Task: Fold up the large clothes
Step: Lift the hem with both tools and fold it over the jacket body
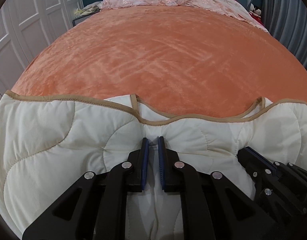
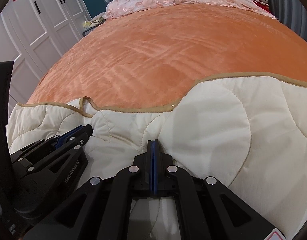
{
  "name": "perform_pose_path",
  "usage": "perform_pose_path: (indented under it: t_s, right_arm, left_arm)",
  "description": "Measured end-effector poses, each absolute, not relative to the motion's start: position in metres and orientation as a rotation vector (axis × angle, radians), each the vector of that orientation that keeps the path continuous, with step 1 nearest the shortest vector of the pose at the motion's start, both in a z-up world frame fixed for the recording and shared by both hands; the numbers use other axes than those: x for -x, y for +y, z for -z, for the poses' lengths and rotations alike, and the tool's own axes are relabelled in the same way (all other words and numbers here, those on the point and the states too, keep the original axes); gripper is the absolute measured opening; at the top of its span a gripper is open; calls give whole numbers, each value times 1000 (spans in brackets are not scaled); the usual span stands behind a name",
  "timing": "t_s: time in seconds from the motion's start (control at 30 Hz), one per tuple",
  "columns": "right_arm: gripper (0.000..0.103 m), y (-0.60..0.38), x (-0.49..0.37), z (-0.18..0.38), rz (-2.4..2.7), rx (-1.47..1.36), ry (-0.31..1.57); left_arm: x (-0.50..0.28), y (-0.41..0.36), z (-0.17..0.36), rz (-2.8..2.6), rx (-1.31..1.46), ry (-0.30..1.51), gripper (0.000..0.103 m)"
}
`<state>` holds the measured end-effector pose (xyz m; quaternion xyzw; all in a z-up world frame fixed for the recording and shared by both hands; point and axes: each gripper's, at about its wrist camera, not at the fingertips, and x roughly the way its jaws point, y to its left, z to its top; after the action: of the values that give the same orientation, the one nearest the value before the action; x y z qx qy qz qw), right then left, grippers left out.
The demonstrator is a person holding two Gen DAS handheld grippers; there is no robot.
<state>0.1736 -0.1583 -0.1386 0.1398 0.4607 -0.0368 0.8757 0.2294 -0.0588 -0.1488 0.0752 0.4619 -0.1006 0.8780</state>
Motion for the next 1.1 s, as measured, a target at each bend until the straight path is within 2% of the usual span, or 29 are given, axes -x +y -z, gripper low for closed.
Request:
perform_pose_path:
  t_s: [0.27, 0.33, 0.37, 0.4, 0.43, 0.47, 0.5, 0.53, 0.57, 0.6, 0.63, 0.7, 0.97, 1.07, 1.1]
  right_arm:
    - [0, -171, -182, 135, 71, -372, 968]
    - [0, -186, -177, 118, 153, -418, 928]
    - [1, -193, -170, 107, 211, -424, 896]
    - [12, -200, -158, 92, 249, -441, 847]
    - [14, -203, -150, 82, 258, -446, 829]
    - [14, -204, -142, 73, 250, -442, 824]
    - [14, -201, -132, 64, 231, -415, 834]
    - [15, -197, -124, 58, 221, -387, 844]
    - [17, -191, -114, 53, 204, -362, 851]
    - [26, -182, -101, 48, 177, -341, 855]
    - [40, -174, -90, 45, 156, -332, 855]
    - [53, -157, -74, 42, 123, -320, 856]
    - [55, -94, -48, 65, 5, -317, 955]
    - [51, -77, -43, 75, -9, -306, 975]
    - [46, -75, -42, 78, -11, -303, 982]
  left_arm:
    - [-232, -58, 147, 215, -151, 974, 9]
    - [-237, -44, 136, 229, -88, 1005, 12]
    - [-238, -33, 128, 209, -58, 1011, 12]
    - [-237, -21, 120, 187, -36, 1006, 12]
    - [-234, -6, 111, 169, -13, 1002, 13]
    - [-231, 7, 104, 151, -2, 1001, 23]
    - [-227, 21, 97, 133, 10, 998, 40]
    - [-219, 39, 89, 121, 32, 988, 47]
    - [-209, 58, 82, 108, 56, 978, 59]
    - [-202, 67, 78, 98, 68, 974, 66]
    - [-193, 83, 74, 88, 95, 975, 70]
    - [-179, 107, 72, 70, 140, 998, 85]
    - [-111, 170, 83, -28, 264, 1046, 91]
    - [-97, 190, 91, -50, 337, 1072, 91]
    - [-95, 195, 95, -57, 345, 1082, 91]
